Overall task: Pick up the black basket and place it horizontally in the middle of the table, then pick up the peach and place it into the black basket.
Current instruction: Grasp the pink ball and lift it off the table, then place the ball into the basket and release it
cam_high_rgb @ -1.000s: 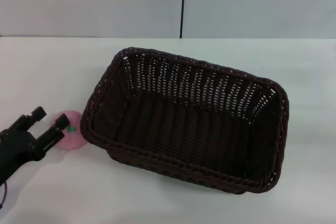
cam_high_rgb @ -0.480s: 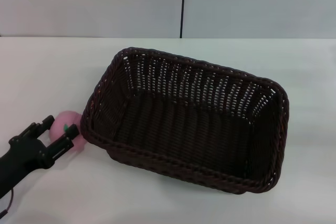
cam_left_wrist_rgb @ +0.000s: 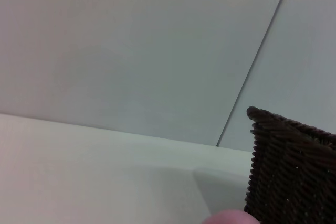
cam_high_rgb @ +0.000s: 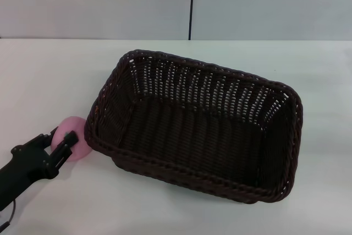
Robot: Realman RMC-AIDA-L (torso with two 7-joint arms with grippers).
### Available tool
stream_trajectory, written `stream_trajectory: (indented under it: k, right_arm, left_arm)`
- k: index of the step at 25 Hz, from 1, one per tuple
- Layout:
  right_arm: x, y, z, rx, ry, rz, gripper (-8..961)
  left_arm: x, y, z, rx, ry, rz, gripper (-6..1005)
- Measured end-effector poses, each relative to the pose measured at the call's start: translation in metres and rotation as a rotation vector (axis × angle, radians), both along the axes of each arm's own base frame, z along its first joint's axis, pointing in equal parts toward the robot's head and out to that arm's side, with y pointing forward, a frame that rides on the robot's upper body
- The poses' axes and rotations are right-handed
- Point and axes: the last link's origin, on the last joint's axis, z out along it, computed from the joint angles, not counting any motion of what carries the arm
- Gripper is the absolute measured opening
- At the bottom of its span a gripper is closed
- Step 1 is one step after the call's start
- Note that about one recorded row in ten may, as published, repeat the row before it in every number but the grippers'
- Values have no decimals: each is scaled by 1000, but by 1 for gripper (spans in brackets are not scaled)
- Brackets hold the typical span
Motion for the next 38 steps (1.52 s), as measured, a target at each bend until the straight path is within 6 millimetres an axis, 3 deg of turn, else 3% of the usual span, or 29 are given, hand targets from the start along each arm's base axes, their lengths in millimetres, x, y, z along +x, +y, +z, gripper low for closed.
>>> stream_trajectory:
  k: [4, 8, 13, 19, 22, 24, 26, 30, 31, 38]
  right_arm:
    - [2, -1, 0, 9, -5, -8, 476]
    - [3, -2, 0, 19, -4, -15, 476]
    - [2, -1, -1, 18, -2, -12, 477]
    - [1, -1, -5, 11, 9, -13, 477]
    - [2, -2, -10, 3, 16, -20, 476]
    - [1, -2, -13, -3, 13, -19, 476]
    - [-1, -2, -17, -15, 11, -15, 476]
    - [-2, -2, -24, -26, 5, -16, 476]
    - [-3, -2, -25, -27, 4, -15, 476]
    - [-4, 0, -28, -32, 5, -11, 477]
  left_arm:
    - [1, 0, 0, -1, -3, -3, 361]
    - [5, -1, 5, 30, -41, -19, 311]
    - [10, -2, 34, 215, -163, -24, 278]
    - [20, 7, 43, 276, -256, -49, 248]
    - [39, 20, 39, 250, -316, -131, 228]
    - [39, 20, 39, 250, -316, -131, 213]
    - [70, 38, 21, 118, -348, -265, 192]
    - [84, 43, 9, 19, -339, -340, 154]
    - [93, 45, -2, -86, -295, -400, 148]
    - [86, 45, -9, -140, -215, -391, 115]
